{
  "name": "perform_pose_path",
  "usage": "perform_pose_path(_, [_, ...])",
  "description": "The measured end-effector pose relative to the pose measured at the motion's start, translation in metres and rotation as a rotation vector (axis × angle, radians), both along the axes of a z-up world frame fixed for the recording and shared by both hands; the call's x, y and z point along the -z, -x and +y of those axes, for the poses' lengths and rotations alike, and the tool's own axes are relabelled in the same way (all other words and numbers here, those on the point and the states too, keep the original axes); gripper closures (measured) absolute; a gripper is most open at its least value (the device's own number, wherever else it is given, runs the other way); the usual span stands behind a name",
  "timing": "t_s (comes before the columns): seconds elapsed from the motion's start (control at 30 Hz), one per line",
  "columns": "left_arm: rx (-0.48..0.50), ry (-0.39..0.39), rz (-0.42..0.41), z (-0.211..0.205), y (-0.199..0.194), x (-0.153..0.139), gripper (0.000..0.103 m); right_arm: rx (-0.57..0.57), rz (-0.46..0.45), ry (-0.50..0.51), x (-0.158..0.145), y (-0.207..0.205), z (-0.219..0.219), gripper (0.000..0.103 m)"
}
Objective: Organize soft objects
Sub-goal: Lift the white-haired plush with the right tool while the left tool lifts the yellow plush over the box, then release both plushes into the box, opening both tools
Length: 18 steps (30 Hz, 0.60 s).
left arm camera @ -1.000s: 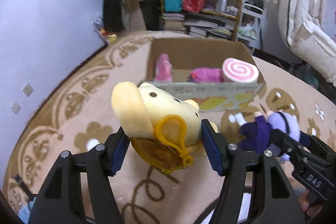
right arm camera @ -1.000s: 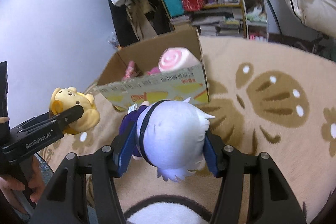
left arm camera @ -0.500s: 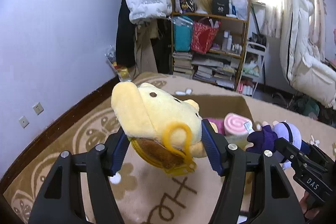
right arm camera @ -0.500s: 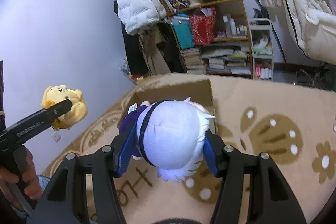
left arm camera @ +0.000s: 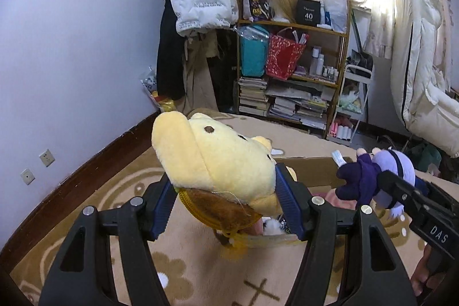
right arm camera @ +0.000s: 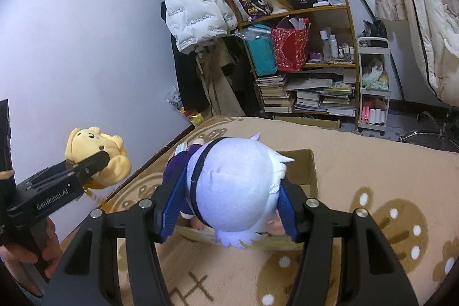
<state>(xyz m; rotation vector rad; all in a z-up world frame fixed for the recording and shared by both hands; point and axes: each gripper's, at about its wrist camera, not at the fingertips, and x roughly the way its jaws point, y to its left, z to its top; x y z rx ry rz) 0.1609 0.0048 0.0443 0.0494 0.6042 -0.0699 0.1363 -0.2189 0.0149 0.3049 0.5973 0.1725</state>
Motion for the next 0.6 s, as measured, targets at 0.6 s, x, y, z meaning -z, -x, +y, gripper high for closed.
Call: perform_pose_path(0.6, [0.128,0.037,0.168,-0.053,-0.095,0.066,0.036,-0.036,0.109,0.075,0.041,-0.071,-0.025,0.040])
